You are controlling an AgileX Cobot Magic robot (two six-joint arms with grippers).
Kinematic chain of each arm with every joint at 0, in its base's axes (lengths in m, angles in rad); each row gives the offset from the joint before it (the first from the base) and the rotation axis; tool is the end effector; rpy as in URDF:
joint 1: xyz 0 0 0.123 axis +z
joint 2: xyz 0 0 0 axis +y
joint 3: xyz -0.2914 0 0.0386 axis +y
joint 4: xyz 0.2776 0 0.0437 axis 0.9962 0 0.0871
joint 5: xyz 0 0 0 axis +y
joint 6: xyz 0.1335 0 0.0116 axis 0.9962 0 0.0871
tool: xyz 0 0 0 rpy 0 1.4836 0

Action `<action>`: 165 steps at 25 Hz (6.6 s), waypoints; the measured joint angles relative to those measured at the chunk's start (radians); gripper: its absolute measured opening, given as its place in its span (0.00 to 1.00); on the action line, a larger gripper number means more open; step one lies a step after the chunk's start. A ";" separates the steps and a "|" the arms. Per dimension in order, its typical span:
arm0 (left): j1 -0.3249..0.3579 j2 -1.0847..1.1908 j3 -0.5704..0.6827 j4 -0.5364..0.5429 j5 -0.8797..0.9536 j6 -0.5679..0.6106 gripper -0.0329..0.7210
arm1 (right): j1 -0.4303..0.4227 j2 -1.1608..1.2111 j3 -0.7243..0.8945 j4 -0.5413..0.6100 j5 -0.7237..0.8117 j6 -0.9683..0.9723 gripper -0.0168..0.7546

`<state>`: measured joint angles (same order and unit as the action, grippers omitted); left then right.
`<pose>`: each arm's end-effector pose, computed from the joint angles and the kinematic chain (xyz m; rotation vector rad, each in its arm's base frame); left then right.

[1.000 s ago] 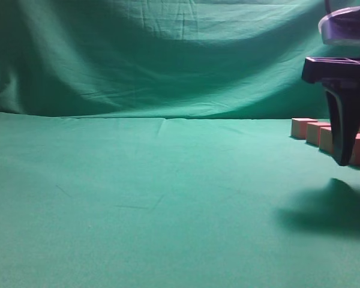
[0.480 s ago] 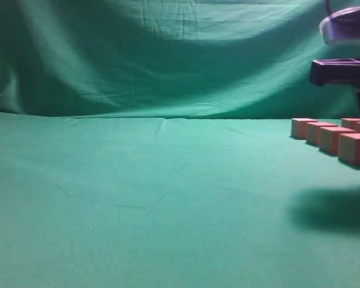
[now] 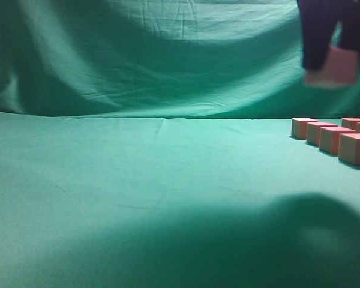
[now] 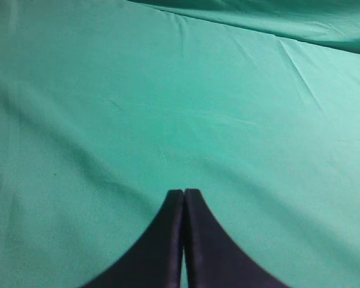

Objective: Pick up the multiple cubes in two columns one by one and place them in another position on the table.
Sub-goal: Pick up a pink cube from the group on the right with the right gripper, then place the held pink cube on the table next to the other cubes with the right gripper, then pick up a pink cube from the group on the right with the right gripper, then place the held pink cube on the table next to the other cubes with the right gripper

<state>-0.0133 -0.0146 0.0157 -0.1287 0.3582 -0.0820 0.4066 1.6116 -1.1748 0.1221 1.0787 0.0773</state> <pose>0.1146 -0.0076 0.1650 -0.1428 1.8387 -0.1925 0.3064 0.1476 0.2029 -0.4206 2.9931 0.2158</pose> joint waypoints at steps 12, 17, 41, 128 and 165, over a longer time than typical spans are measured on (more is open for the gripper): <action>0.000 0.000 0.000 0.000 0.000 0.000 0.04 | 0.000 0.101 -0.238 0.045 -0.011 -0.397 0.37; 0.000 0.000 0.000 0.000 0.000 0.000 0.04 | 0.000 0.236 -0.332 0.049 0.018 -0.453 0.37; 0.000 0.000 0.000 0.000 0.000 0.000 0.04 | 0.093 0.501 -0.495 -0.083 -0.124 -0.368 0.37; 0.000 0.000 0.000 0.000 0.000 0.000 0.04 | -0.302 0.043 0.366 -0.254 -0.427 0.128 0.66; 0.000 0.000 0.000 0.000 0.000 0.000 0.04 | 0.246 0.440 -0.715 -0.130 0.154 0.226 0.35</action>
<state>-0.0133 -0.0146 0.0157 -0.1287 0.3582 -0.0820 0.6525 2.0511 -1.8898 -0.0082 1.2329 0.3035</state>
